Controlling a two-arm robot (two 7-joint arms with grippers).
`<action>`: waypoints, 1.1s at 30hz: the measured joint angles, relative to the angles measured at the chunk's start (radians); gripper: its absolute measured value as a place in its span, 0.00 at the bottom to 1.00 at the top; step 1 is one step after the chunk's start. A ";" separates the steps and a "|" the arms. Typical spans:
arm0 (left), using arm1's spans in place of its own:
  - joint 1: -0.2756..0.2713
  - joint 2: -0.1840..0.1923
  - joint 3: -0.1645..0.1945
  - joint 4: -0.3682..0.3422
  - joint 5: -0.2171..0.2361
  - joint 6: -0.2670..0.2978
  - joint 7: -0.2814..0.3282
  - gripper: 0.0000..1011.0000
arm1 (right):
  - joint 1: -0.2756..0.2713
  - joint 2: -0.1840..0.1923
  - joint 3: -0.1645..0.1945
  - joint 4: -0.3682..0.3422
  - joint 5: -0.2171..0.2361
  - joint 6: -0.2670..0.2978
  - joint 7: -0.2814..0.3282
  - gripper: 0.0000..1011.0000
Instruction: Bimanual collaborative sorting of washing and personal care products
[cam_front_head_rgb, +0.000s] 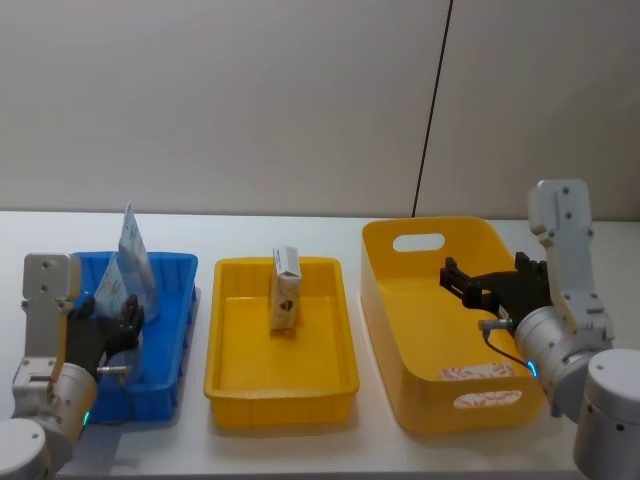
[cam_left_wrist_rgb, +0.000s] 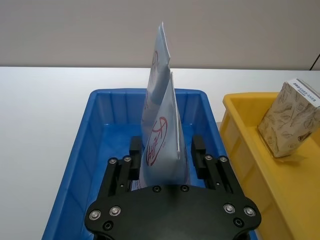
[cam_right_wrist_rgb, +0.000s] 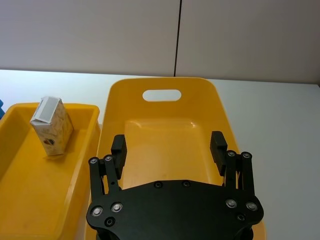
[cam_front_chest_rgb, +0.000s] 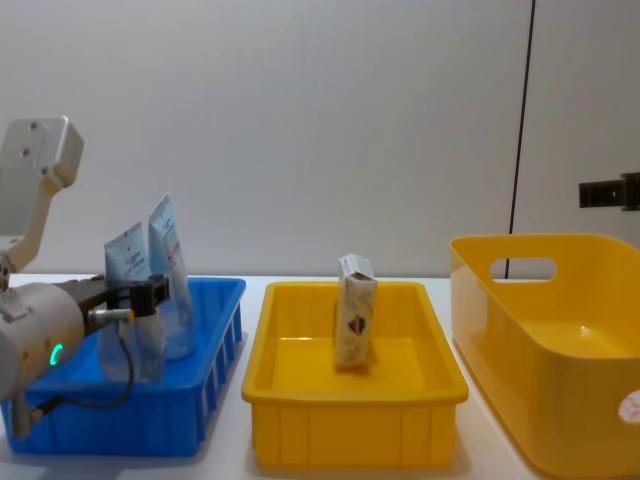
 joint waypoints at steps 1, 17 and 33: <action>-0.006 -0.004 -0.001 0.012 0.000 -0.005 -0.002 0.58 | 0.000 0.000 0.000 0.000 0.000 0.000 0.000 0.99; -0.050 -0.034 -0.011 0.096 0.011 -0.047 -0.010 0.34 | 0.000 0.000 0.000 0.000 0.000 0.000 0.000 0.99; -0.013 -0.015 -0.020 -0.003 0.021 -0.056 -0.046 0.26 | 0.000 0.000 0.000 0.000 0.000 0.000 0.000 0.99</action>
